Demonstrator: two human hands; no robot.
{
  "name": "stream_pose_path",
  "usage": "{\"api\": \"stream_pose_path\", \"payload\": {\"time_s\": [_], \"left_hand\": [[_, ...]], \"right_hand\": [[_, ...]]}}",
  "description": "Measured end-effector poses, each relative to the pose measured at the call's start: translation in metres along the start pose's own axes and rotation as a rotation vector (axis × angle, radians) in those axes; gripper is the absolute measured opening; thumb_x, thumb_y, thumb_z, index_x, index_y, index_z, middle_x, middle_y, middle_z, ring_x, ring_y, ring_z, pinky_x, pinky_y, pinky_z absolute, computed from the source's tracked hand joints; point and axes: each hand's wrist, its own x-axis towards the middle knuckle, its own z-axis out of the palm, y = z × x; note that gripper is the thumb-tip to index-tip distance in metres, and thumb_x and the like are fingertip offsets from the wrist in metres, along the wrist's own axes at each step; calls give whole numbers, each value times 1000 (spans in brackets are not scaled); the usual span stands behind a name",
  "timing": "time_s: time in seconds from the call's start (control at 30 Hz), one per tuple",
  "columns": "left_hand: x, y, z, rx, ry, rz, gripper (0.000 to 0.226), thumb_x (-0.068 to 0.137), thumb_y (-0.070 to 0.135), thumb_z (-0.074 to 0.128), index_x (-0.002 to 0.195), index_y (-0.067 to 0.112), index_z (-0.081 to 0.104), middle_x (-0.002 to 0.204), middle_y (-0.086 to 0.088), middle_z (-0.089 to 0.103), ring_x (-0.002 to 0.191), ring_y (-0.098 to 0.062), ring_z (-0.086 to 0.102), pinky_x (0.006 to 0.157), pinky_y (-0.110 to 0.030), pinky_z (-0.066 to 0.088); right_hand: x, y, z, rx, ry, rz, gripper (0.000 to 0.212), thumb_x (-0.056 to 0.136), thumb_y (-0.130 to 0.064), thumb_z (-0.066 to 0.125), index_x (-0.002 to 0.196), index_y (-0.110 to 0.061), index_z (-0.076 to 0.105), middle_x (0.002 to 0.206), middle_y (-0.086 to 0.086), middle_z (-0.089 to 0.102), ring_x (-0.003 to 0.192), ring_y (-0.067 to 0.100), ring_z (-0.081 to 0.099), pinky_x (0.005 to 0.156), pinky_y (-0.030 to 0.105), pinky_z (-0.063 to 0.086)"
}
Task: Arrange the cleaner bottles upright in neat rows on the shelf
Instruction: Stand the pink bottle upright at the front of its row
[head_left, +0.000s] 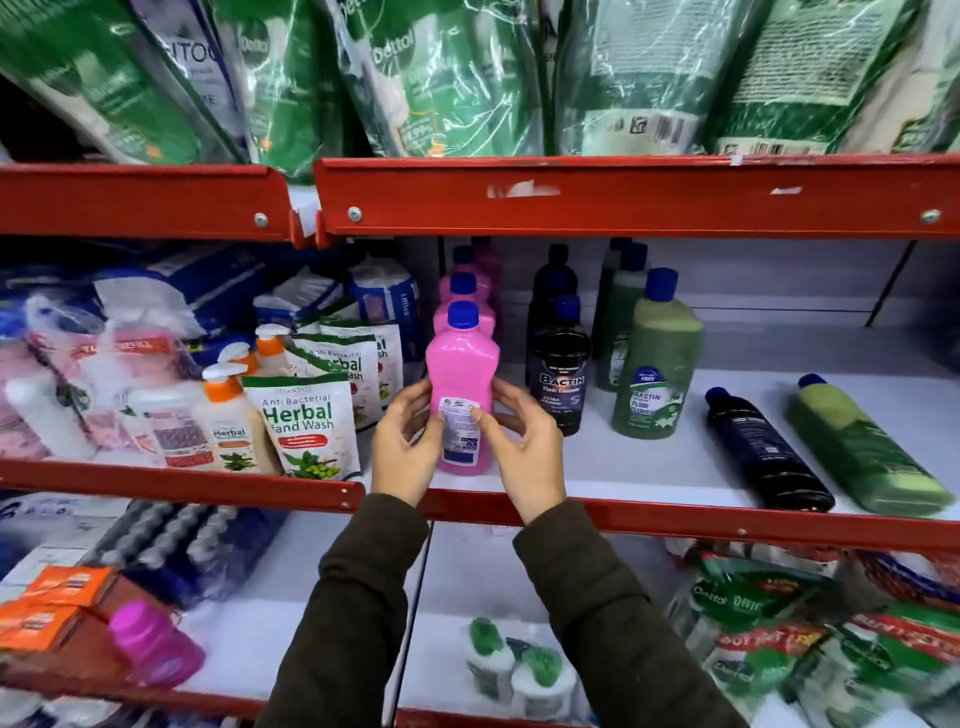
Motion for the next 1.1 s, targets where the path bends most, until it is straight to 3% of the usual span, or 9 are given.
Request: {"api": "stream_pose_path", "payload": {"time_s": [0.13, 0.23, 0.4, 0.53, 0.63, 0.77, 0.87, 0.97, 1.1], "left_hand": [[3, -8, -5, -26, -21, -6, 36, 91, 6, 59, 125, 18, 54, 117, 2, 62, 106, -2, 59, 84, -8, 50], [3, -10, -7, -74, -25, -19, 32, 94, 7, 53, 123, 22, 56, 116, 8, 64, 109, -6, 61, 95, -25, 52], [7, -14, -9, -81, 12, -28, 27, 98, 15, 48, 121, 22, 61, 123, -6, 66, 115, -21, 64, 98, -41, 53], [10, -15, -5, -23, 98, -21, 27, 95, 5, 49, 113, 20, 62, 118, -8, 68, 111, -23, 65, 99, -42, 53], [11, -14, -3, 10, 126, -41, 27, 95, 8, 49, 117, 18, 60, 117, -3, 65, 109, -21, 63, 91, -31, 54], [7, -11, -5, 6, 77, -45, 32, 95, 8, 47, 121, 26, 53, 101, 13, 59, 97, -4, 57, 92, -28, 47], [7, -13, -11, 1, -63, -46, 36, 95, 12, 45, 122, 36, 51, 111, 8, 59, 109, -14, 57, 102, -39, 47], [6, -12, -14, 55, -170, -38, 36, 87, 28, 48, 115, 49, 51, 137, -3, 51, 127, -20, 49, 110, -49, 41], [2, -10, -13, 18, -237, -9, 34, 82, 24, 52, 113, 36, 51, 131, 8, 52, 126, -6, 47, 112, -35, 34]], "right_hand": [[1, 0, 4, -46, 0, -18, 47, 90, -22, 69, 135, -14, 58, 121, -9, 63, 103, -5, 60, 79, -2, 46], [0, 2, 5, -41, 10, -18, 47, 90, -23, 69, 136, -14, 58, 124, -7, 64, 106, -4, 61, 83, 2, 49], [0, 5, 5, -31, 38, -3, 40, 87, -24, 72, 125, -18, 59, 120, -8, 67, 109, 1, 65, 90, 13, 53], [-1, 7, 5, 1, 73, 12, 34, 86, -22, 74, 115, -12, 60, 113, -3, 68, 99, -5, 66, 83, 8, 53], [-2, 9, 6, -33, 97, 15, 27, 87, -27, 72, 110, -18, 61, 111, -4, 67, 98, 1, 65, 76, 6, 53], [-1, 13, 7, -95, 110, 41, 19, 90, -29, 68, 108, -30, 62, 104, -4, 67, 95, 11, 66, 82, 39, 63], [-4, 12, 6, -84, 45, 26, 31, 91, -19, 66, 121, -27, 61, 96, -5, 67, 90, 5, 67, 81, 26, 60], [-12, 14, 6, -39, -16, 2, 50, 82, -14, 75, 126, -26, 56, 112, -6, 64, 97, 0, 65, 78, 15, 56], [-14, 13, 7, -68, -80, -5, 70, 72, -19, 84, 132, -24, 49, 122, -7, 60, 110, 1, 62, 88, 17, 55]]}}
